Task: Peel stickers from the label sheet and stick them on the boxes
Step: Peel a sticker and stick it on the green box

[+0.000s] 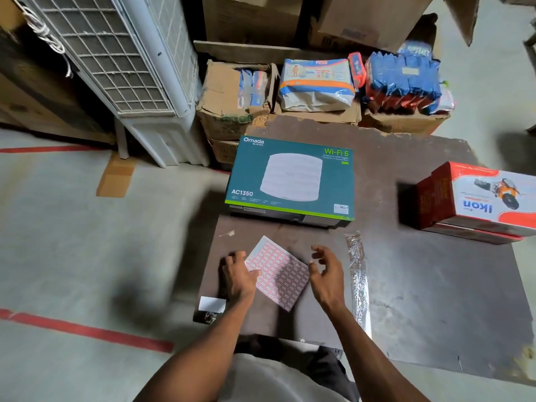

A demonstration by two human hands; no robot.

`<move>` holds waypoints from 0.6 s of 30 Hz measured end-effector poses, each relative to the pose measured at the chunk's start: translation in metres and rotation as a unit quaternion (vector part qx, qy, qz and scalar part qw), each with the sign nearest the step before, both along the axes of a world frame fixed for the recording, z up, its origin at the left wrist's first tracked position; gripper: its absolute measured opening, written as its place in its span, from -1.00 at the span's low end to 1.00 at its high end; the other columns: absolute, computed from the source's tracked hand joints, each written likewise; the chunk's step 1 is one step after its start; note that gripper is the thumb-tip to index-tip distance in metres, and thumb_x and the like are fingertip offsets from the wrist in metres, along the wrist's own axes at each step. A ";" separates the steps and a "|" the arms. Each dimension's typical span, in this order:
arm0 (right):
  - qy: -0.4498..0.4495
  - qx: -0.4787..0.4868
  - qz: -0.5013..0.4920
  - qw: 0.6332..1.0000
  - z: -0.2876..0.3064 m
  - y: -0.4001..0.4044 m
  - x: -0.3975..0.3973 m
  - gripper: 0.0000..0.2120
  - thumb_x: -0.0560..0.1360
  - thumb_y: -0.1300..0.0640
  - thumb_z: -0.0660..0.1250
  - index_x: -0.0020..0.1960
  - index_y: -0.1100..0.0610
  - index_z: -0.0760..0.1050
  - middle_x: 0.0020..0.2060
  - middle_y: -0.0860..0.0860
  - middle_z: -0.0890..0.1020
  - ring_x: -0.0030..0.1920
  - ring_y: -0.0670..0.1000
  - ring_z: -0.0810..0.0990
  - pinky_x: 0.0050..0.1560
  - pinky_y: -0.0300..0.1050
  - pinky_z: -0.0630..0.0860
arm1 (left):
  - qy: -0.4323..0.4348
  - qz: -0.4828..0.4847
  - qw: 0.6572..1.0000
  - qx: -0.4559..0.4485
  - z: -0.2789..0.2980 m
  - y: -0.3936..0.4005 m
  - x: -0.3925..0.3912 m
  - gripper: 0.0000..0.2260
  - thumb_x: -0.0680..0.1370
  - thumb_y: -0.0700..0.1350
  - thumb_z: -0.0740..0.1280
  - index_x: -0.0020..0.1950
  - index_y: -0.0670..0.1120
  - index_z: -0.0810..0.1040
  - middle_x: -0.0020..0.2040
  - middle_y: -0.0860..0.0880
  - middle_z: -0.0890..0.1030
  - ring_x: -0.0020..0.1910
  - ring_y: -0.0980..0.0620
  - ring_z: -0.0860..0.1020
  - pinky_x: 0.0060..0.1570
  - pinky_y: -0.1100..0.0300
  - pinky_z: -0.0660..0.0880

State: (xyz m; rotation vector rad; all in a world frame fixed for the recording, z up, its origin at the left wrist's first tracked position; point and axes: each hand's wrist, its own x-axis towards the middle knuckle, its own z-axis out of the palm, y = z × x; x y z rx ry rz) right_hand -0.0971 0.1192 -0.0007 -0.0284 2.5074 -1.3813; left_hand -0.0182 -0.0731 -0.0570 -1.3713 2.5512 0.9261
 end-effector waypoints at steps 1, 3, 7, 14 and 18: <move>-0.004 0.002 0.004 1.000 0.001 0.000 0.000 -0.66 0.55 0.28 0.36 0.26 -0.01 0.55 0.05 -0.04 0.62 0.08 0.02 0.55 0.02 -0.04 0.50 | 0.005 0.008 1.000 0.013 0.001 -0.001 -0.001 -0.42 0.28 -0.11 0.68 0.25 -0.10 0.58 0.16 -0.17 0.60 0.18 -0.22 0.54 0.18 -0.04 0.46; -0.019 0.000 0.012 1.000 0.003 0.000 0.000 -0.66 0.54 0.30 0.36 0.24 0.00 0.56 0.03 -0.03 0.63 0.05 0.01 0.58 0.01 -0.05 0.53 | 0.028 0.033 0.997 0.060 0.003 -0.004 -0.003 -0.47 0.35 -0.21 0.62 0.27 -0.11 0.55 0.06 -0.15 0.67 0.09 -0.18 0.62 0.06 0.05 0.52; -0.064 -0.002 0.051 0.997 0.015 -0.004 0.000 -0.74 0.57 0.32 0.34 0.16 0.03 0.57 -0.04 0.01 0.67 -0.05 -0.02 0.64 -0.14 -0.35 0.51 | 0.041 0.084 0.985 0.143 0.005 -0.008 -0.004 -0.62 0.43 -0.30 0.52 0.22 -0.12 0.60 -0.08 -0.10 0.74 -0.07 -0.10 0.69 -0.05 0.17 0.56; -0.033 0.005 0.178 0.983 0.043 -0.032 -0.001 -0.76 0.57 0.27 0.35 -0.08 -0.08 0.60 -0.07 -0.17 0.68 -0.18 -0.18 0.59 -0.10 -0.22 0.52 | 0.190 0.082 0.921 0.330 0.054 -0.006 -0.007 -0.86 0.52 -0.34 0.45 0.01 -0.14 0.69 -0.13 -0.07 0.69 -0.14 0.05 0.61 -0.15 0.40 0.52; 0.003 0.003 0.214 0.977 0.062 -0.048 -0.006 -0.83 0.58 0.20 0.35 0.01 -0.05 0.64 -0.09 -0.18 0.67 -0.13 -0.14 0.60 -0.11 -0.21 0.55 | 0.259 0.070 0.885 0.381 0.098 -0.011 -0.012 -0.92 0.56 -0.29 0.44 0.01 -0.15 0.69 -0.10 -0.07 0.74 -0.16 0.14 0.65 -0.08 0.35 0.55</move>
